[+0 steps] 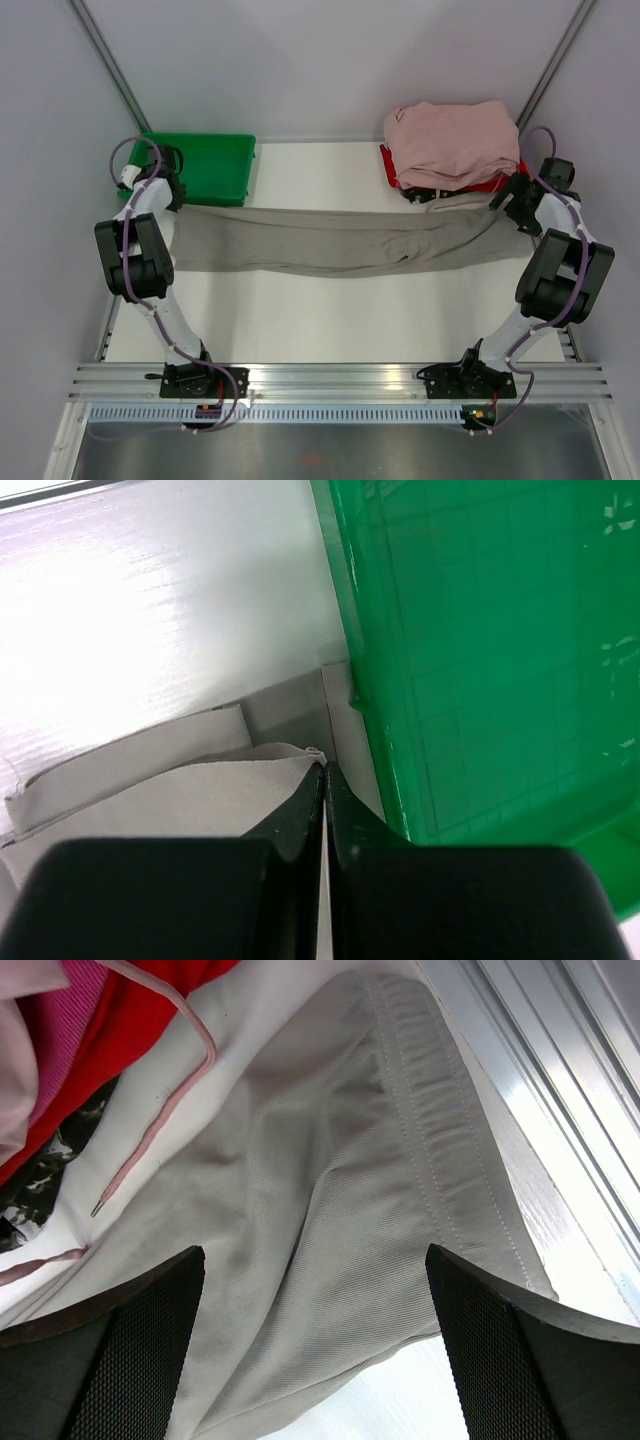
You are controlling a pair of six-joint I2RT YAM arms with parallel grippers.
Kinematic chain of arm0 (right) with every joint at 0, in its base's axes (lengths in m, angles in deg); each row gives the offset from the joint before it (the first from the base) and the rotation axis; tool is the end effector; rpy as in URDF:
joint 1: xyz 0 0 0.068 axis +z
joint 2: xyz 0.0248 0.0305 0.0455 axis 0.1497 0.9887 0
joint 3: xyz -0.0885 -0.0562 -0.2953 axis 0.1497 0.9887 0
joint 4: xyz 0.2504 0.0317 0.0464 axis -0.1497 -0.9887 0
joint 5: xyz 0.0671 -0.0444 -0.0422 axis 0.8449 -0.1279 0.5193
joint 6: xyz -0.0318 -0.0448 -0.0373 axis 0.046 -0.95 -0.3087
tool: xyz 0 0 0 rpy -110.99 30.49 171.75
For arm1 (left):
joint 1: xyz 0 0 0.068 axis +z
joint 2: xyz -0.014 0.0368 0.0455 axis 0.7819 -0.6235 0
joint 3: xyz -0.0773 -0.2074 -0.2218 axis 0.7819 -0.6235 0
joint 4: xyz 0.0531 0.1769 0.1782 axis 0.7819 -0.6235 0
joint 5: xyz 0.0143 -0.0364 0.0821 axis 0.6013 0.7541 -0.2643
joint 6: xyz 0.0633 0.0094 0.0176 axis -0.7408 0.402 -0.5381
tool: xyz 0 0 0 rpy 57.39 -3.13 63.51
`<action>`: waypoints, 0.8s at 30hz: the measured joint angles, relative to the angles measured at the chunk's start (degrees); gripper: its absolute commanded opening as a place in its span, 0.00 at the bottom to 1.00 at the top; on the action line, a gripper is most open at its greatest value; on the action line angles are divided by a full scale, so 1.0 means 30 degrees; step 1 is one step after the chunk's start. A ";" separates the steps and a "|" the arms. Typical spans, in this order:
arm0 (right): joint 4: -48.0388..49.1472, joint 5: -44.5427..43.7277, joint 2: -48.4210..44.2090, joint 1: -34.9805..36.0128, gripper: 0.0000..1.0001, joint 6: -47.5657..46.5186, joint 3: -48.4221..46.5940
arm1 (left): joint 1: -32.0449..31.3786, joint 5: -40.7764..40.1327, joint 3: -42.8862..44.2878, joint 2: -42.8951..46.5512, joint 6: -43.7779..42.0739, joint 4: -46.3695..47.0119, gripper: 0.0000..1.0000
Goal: Fold and stack the trousers
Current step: Fold the trousers
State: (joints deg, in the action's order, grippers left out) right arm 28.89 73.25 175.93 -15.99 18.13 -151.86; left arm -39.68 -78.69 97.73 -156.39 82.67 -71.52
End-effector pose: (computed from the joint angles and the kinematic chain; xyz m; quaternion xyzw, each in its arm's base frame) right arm 0.3590 -0.1599 0.2548 0.3283 0.8916 0.0169 0.3114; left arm 0.4215 0.1083 0.2463 -0.6002 0.7212 0.0500 0.3422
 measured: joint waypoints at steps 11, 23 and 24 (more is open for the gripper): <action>-0.0146 -0.0882 0.0000 0.0000 0.98 0.0517 0.0080 | 0.0401 -0.0393 0.1326 -0.1982 -0.0015 0.0262 0.02; -0.0576 -0.2885 -0.0240 0.0000 0.98 0.1909 0.1909 | 0.1202 0.0233 0.2069 -0.2572 -0.2142 0.0576 0.64; -0.0612 -0.3126 -0.0379 0.0000 0.98 0.1974 0.2113 | 0.1202 0.0357 0.2069 -0.2543 -0.2616 0.0612 0.66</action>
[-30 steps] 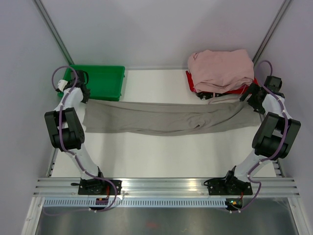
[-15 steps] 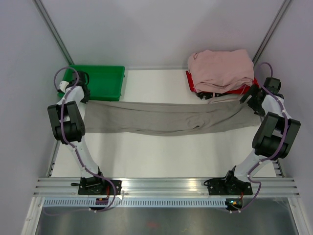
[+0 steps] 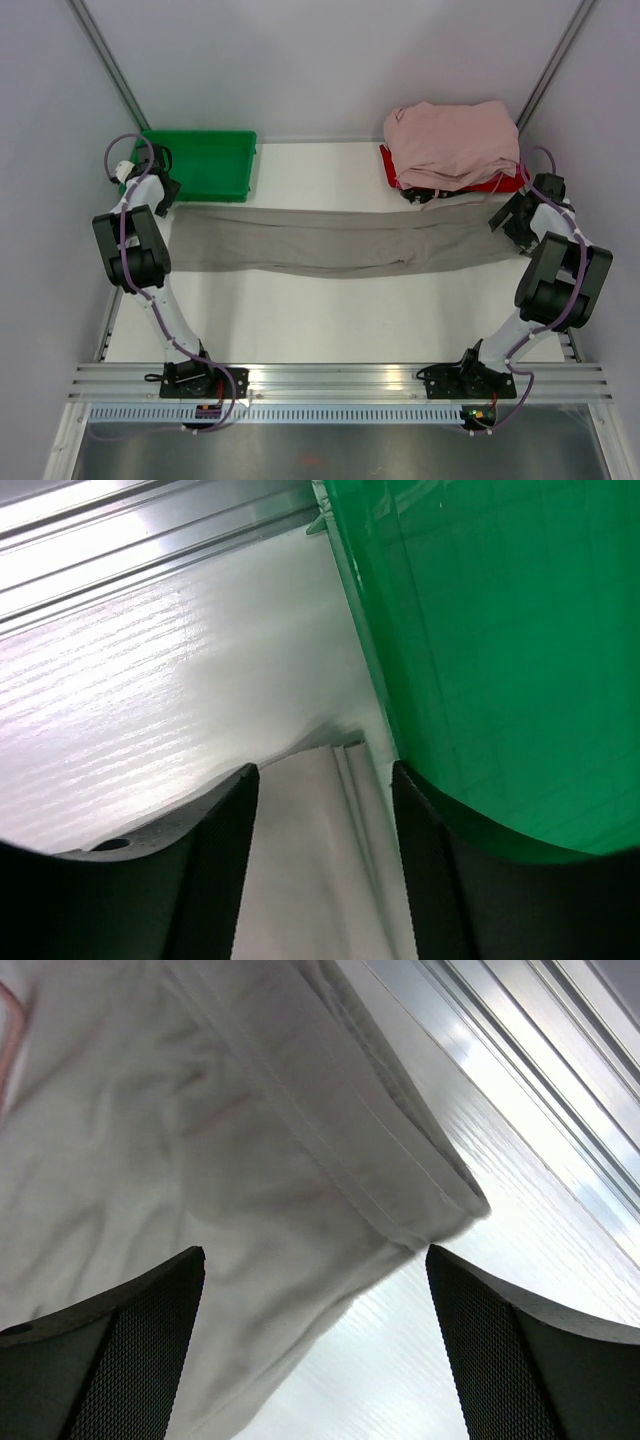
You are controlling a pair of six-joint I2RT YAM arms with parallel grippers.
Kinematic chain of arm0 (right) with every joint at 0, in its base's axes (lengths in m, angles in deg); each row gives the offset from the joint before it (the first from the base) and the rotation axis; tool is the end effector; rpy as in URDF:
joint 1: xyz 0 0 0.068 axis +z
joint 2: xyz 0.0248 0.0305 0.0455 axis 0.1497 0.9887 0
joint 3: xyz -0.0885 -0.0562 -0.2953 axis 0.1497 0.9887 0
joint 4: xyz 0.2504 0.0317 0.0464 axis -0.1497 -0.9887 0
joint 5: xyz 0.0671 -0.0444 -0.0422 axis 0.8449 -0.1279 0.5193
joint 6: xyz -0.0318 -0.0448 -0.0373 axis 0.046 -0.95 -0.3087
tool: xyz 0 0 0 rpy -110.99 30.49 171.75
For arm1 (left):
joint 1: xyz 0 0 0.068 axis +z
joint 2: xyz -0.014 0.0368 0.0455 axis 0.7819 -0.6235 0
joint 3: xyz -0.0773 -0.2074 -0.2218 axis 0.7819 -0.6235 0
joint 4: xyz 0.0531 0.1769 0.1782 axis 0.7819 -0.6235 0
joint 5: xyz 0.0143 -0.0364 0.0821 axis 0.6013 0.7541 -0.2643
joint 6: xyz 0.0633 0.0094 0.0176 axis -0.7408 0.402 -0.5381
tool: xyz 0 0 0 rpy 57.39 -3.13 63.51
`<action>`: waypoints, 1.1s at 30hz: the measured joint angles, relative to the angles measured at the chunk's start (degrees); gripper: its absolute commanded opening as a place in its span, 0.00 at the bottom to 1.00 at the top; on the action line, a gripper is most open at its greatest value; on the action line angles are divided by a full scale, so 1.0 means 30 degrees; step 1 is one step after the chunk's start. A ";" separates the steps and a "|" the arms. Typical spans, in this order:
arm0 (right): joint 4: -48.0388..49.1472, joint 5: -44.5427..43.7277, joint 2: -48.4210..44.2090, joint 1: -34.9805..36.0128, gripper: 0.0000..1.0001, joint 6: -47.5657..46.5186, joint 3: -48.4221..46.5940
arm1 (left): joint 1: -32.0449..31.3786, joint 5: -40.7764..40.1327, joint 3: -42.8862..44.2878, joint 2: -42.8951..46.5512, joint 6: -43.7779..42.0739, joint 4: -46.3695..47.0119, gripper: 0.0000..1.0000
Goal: Fold and stack the trousers
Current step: Fold the trousers
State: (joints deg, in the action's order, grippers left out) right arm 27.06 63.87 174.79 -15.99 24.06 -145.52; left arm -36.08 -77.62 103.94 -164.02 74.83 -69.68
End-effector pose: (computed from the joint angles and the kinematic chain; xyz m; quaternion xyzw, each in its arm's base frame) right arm 0.3325 -0.1572 0.2260 0.4018 0.8797 -0.0449 0.2503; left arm 0.4496 0.1434 0.2242 -0.5718 0.7446 0.0741 0.3364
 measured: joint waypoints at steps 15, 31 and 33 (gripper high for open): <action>-0.0641 -0.2018 -0.1428 -0.0036 0.84 0.0328 0.1851 | -0.0029 0.0882 -0.6222 0.8757 -0.3446 -0.1231 0.73; 0.1231 -0.3555 -0.0780 -0.0670 0.50 -0.0160 0.3759 | 0.0015 0.2528 -1.1446 1.0287 0.0780 -0.3468 0.74; 0.1581 -0.3497 -0.1020 -0.0903 0.48 -0.0095 0.4131 | 0.0022 0.2688 -1.1752 1.0295 0.1107 -0.3475 0.73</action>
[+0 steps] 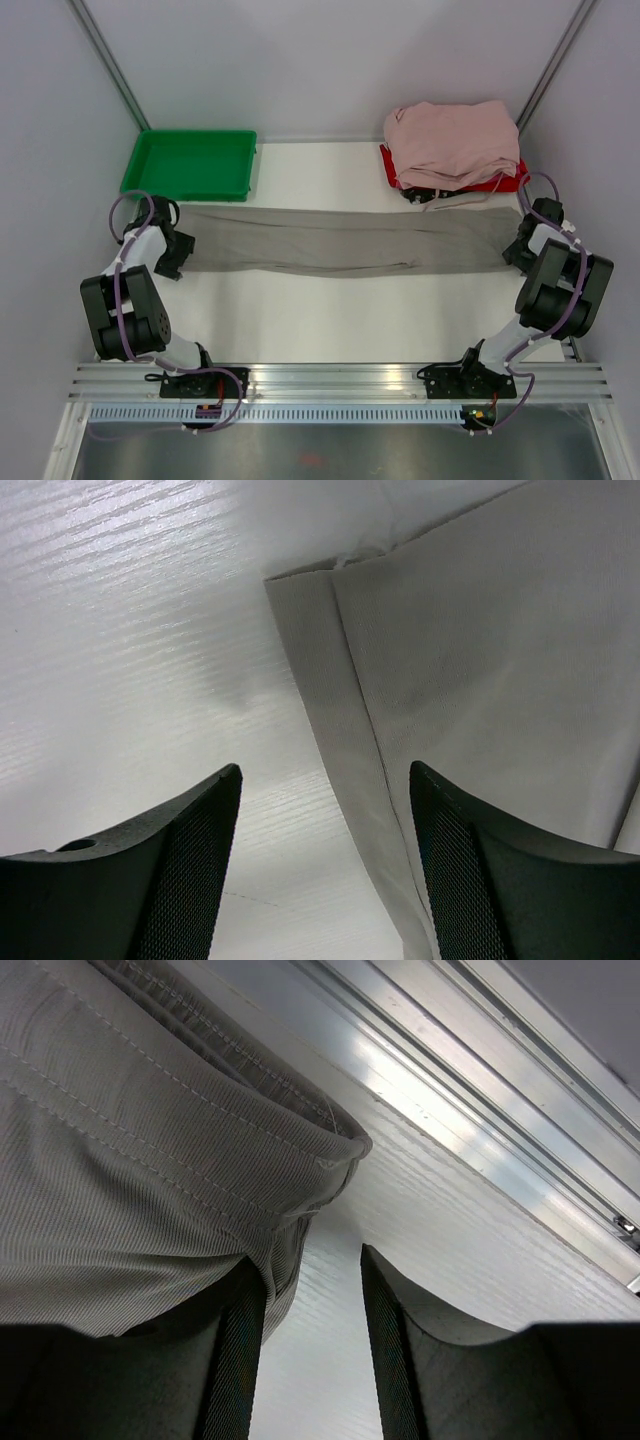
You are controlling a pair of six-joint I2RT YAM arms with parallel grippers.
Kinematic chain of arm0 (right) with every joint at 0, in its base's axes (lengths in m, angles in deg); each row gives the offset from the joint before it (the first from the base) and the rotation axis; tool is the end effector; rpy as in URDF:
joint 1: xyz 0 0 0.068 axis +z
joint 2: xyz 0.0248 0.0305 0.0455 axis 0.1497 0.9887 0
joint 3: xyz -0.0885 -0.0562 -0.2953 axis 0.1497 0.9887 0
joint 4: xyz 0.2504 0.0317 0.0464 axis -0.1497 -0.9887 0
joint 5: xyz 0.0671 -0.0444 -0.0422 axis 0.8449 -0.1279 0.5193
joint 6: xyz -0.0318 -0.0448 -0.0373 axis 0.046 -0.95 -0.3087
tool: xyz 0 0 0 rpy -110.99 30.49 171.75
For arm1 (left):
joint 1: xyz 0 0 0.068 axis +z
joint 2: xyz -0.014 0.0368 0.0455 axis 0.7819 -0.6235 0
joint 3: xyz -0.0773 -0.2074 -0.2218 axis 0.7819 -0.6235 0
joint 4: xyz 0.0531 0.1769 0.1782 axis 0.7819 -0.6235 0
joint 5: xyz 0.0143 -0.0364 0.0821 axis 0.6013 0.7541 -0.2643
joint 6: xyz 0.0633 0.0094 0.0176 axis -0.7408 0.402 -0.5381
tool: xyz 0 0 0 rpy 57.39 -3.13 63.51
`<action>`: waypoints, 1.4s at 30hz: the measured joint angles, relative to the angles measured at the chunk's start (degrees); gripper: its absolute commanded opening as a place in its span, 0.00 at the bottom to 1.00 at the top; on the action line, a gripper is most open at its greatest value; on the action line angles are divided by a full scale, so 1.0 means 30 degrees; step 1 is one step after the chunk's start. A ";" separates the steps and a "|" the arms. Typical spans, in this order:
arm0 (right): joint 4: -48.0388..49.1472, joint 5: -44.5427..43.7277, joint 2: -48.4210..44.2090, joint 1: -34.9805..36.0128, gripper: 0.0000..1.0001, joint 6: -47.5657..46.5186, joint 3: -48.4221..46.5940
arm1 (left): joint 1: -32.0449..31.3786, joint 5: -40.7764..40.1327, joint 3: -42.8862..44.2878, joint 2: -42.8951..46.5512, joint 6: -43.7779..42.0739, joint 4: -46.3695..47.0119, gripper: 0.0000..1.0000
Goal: Fold and stack the trousers
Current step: Fold the trousers
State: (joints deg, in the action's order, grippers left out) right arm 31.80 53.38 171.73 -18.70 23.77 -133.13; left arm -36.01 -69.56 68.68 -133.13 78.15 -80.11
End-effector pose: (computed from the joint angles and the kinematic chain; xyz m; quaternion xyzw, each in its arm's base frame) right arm 0.2834 -0.1620 0.1884 0.4368 0.8648 -0.1393 0.2049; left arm 0.2665 0.0861 0.2234 -0.5885 0.7812 0.0480 0.2028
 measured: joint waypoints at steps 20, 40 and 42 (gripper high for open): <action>-0.0255 0.1552 -0.1195 -0.0831 0.83 -0.0291 0.0692 | 0.0000 0.0044 0.0984 -0.3614 0.0619 0.2943 0.58; 0.0095 0.7541 -0.5078 0.6827 0.94 -0.0969 -0.4007 | 0.1158 -0.0590 -0.0889 -0.2375 -0.0918 0.4976 0.02; 0.0670 0.8014 -0.4459 0.8539 0.94 -0.1086 -0.4248 | 0.1421 -0.0976 -0.1151 -0.1719 -0.1909 0.5034 0.02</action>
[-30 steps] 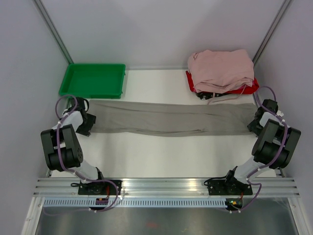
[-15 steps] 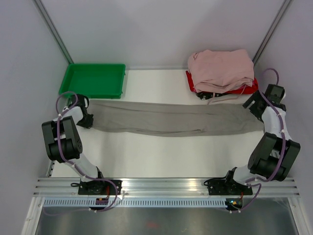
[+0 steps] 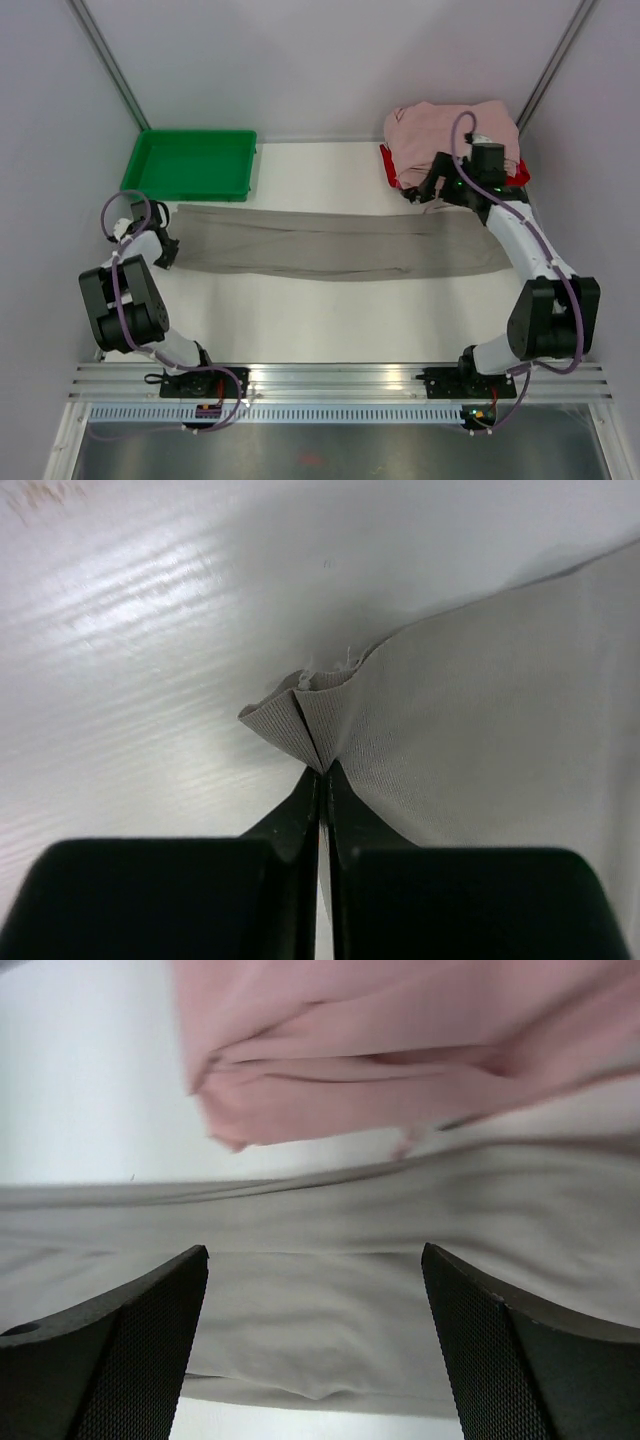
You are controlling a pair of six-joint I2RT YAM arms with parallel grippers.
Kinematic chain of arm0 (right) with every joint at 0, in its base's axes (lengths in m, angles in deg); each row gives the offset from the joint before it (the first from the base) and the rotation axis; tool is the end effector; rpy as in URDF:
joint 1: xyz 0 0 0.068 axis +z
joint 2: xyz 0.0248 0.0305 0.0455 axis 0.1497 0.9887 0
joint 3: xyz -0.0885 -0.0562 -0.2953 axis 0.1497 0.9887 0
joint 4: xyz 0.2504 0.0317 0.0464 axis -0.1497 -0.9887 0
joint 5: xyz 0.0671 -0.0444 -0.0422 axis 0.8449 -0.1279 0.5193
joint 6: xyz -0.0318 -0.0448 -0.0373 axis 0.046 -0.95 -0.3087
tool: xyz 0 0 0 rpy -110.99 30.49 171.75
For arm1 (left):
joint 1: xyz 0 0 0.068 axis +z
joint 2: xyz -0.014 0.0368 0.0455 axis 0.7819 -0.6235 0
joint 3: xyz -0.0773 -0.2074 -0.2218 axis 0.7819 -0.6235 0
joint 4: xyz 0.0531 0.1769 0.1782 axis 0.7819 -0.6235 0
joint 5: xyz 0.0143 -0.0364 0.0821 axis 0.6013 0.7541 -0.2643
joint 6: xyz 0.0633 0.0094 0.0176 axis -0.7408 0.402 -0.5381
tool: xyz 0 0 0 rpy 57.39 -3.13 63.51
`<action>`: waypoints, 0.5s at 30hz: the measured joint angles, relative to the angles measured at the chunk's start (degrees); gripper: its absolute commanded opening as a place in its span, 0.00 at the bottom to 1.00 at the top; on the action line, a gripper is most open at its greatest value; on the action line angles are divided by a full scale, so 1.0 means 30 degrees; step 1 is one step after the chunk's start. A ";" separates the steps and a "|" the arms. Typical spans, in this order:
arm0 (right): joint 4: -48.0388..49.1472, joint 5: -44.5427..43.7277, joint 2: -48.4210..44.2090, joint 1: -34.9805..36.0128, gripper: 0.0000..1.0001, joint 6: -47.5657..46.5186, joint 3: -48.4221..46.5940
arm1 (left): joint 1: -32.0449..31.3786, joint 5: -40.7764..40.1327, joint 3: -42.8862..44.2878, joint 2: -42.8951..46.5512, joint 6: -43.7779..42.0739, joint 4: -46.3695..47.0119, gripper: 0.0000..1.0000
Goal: Fold and stack the trousers
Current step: Fold the trousers
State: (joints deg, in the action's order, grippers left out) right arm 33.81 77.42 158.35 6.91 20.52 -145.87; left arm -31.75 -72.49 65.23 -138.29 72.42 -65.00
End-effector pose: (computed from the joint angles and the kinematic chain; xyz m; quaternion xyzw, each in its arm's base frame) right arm 0.3318 -0.0019 0.3334 0.1330 0.8846 0.1354 0.4260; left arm 0.2829 0.1169 0.1957 -0.5801 0.7696 0.0735 0.2565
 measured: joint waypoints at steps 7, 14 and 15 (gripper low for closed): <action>0.1392 0.0707 0.4670 0.6164 0.94 -0.1217 -0.2586 | 0.0189 -0.0969 -0.1100 0.4065 -0.3942 0.2586 0.02; 0.2353 0.1559 0.7584 0.8706 0.94 -0.1785 -0.5187 | 0.1224 -0.0175 -0.1792 0.6193 -0.6062 0.4860 0.02; 0.2623 0.1588 0.7825 0.9056 0.94 -0.1807 -0.5435 | 0.1472 0.0160 -0.1800 0.6076 -0.6178 0.5093 0.02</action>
State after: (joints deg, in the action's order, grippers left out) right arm 41.68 82.19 181.83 34.08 15.10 -162.17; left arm -27.33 -72.01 59.83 -120.06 53.89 -49.73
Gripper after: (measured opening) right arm 0.940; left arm 0.033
